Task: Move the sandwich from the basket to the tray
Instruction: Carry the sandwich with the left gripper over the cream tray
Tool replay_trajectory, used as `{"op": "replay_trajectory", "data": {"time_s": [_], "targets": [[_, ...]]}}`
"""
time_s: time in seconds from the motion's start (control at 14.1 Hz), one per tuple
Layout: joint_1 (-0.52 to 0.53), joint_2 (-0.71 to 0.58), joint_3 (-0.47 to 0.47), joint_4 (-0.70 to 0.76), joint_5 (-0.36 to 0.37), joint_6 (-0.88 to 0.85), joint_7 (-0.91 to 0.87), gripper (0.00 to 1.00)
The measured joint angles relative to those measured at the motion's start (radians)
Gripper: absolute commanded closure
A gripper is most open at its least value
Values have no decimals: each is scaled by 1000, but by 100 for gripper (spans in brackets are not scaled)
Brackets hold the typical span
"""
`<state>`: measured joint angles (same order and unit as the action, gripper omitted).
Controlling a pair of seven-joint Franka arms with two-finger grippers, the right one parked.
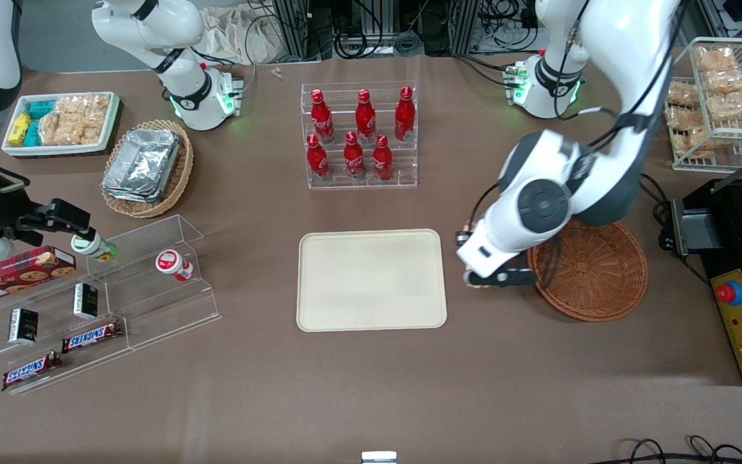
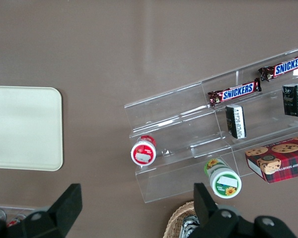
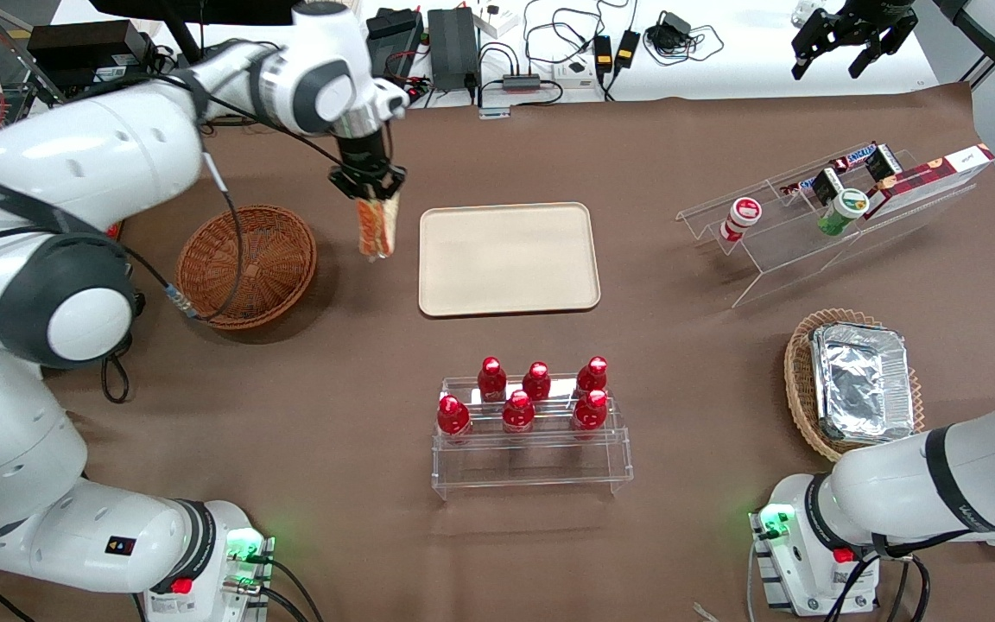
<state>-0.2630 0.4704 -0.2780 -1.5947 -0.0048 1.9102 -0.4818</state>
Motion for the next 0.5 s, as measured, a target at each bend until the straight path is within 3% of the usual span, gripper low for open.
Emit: {"op": "replay_trajectory", "data": {"time_s": [0.5], "targets": [[-134,202,2,7,9,256,-77,83]]}}
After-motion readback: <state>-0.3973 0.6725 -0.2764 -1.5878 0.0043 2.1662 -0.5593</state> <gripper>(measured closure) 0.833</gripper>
